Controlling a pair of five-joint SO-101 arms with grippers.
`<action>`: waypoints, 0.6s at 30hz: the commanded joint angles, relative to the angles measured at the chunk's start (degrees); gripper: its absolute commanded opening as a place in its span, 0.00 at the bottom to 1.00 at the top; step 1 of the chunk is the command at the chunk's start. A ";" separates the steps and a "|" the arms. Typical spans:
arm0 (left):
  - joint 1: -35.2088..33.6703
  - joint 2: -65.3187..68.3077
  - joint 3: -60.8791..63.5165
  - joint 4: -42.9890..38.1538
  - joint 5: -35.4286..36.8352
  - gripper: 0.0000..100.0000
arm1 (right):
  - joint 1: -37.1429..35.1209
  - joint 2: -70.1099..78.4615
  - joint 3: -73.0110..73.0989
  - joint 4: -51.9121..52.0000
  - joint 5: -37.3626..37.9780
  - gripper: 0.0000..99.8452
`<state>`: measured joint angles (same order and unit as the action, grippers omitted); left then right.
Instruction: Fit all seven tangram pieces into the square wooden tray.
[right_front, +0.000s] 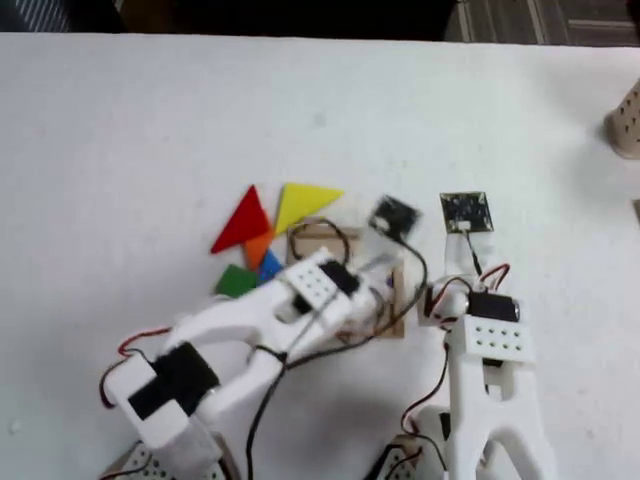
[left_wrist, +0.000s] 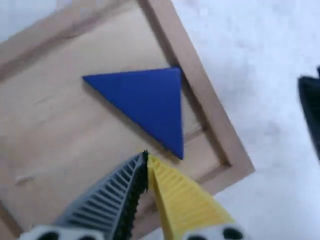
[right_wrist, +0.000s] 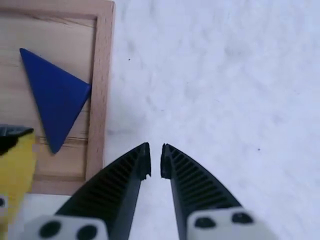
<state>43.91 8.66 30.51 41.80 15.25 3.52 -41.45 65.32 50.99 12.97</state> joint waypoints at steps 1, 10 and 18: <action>2.95 -2.86 0.00 -5.98 0.35 0.02 | 0.31 -2.07 -2.73 -0.57 -0.35 0.05; -1.89 9.89 -14.07 -2.46 6.24 0.02 | 4.79 -2.07 -4.22 -0.48 -0.79 0.05; -5.41 11.12 -17.05 -2.29 6.24 0.02 | 4.70 -1.80 -4.31 -0.48 -0.79 0.05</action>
<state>40.22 20.00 15.82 40.13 20.79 7.82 -41.45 63.91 50.99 12.97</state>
